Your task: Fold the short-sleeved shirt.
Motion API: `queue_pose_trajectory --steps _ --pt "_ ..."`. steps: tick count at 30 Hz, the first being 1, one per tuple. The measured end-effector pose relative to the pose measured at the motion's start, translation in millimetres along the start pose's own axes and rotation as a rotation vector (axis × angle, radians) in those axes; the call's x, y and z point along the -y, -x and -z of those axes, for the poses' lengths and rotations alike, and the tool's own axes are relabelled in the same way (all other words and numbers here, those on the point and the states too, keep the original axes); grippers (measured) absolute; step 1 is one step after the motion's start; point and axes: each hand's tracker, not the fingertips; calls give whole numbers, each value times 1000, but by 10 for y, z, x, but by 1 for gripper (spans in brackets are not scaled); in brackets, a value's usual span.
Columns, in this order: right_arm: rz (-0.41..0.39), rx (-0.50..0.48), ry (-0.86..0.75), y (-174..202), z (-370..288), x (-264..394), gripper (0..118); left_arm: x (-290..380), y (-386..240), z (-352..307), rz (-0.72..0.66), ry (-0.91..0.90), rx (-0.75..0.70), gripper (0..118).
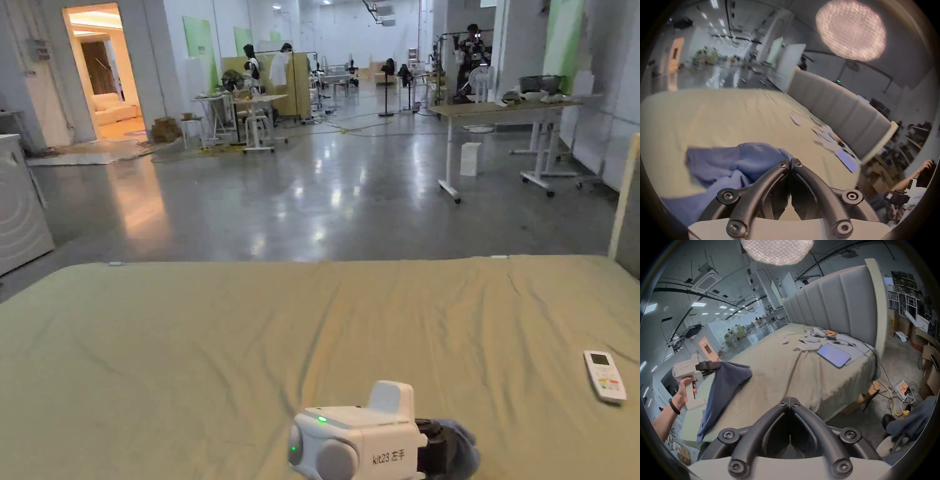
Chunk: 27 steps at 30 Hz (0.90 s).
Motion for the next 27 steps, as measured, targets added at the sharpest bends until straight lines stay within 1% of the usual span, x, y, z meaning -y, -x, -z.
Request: queue_pose_trajectory --steps 2,5,7,8,9,10,11,12,13,14,16,18,20,22,24,27 --pt "8 37 28 -104 -20 83 0 369 -354 392 2 87 81 2" --pt "12 61 44 -187 -27 184 0 896 -779 784 29 225 125 2" --pt "11 75 50 -228 -8 239 0 1125 -859 867 23 257 164 2" --pt "7 75 50 -207 -4 245 0 1201 -871 887 11 279 163 4" --pt "1 65 50 -181 11 240 0 1250 -943 830 36 283 142 4" --pt "-8 50 52 -122 33 222 0 1251 -917 799 80 264 103 7" --pt "-23 29 54 -60 69 199 0 1234 -855 736 73 243 121 15" --pt "-47 3 51 10 108 170 0 1171 -759 631 56 217 149 39" --pt "-72 -22 47 82 147 136 0 1132 -694 508 41 200 142 71" --pt "-99 -51 43 163 195 93 0 1036 -636 349 26 174 101 95" --pt "-151 -104 20 345 282 -10 0 807 -507 -103 48 74 52 91" --pt "-191 -168 -2 549 387 -145 0 585 -432 -691 106 -36 -57 91" --pt "-234 -222 -35 766 440 -288 0 427 -446 -1280 170 -147 -160 92" --pt "-283 -285 -72 988 456 -454 0 300 -578 -1858 246 -234 -226 92" --pt "-341 -317 -116 1174 441 -571 0 287 -677 -2282 318 -283 -311 92" --pt "-414 -348 -171 1394 422 -720 0 395 -835 -2799 390 -378 -526 91"
